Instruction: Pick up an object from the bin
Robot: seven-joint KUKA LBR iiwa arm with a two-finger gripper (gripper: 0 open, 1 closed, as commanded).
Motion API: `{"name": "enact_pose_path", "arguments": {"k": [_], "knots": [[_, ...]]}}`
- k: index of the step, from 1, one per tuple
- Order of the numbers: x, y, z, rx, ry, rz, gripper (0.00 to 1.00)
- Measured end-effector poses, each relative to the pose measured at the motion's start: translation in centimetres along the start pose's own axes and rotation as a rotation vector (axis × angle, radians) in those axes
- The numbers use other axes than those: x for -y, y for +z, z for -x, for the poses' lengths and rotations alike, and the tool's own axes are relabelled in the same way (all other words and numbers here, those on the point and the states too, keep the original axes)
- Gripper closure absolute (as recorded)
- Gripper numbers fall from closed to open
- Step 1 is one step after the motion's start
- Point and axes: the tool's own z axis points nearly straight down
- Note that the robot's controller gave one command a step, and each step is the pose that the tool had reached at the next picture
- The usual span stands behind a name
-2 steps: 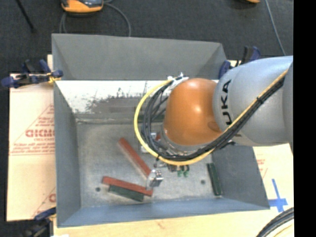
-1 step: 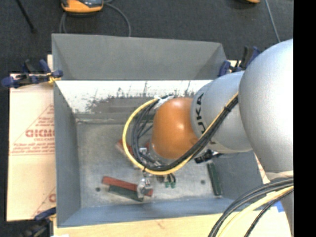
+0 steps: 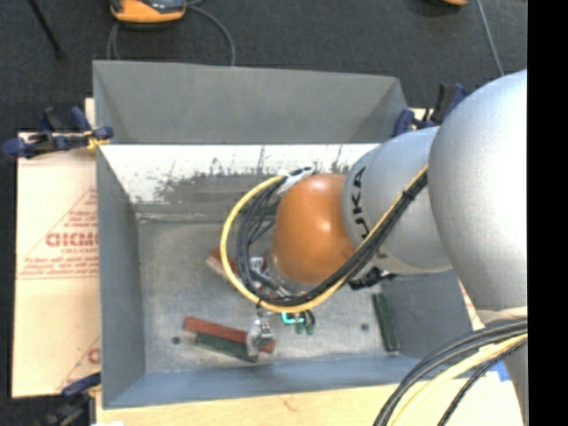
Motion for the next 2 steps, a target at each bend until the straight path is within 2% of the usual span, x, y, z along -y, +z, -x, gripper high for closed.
{"name": "enact_pose_path", "arguments": {"k": [1, 2], "knots": [[0.0, 0.0, 0.0, 0.0, 0.001, 0.0, 0.0], [-2.0, 0.1, -2.1, -0.013, 0.089, -0.015, 1.0]]}}
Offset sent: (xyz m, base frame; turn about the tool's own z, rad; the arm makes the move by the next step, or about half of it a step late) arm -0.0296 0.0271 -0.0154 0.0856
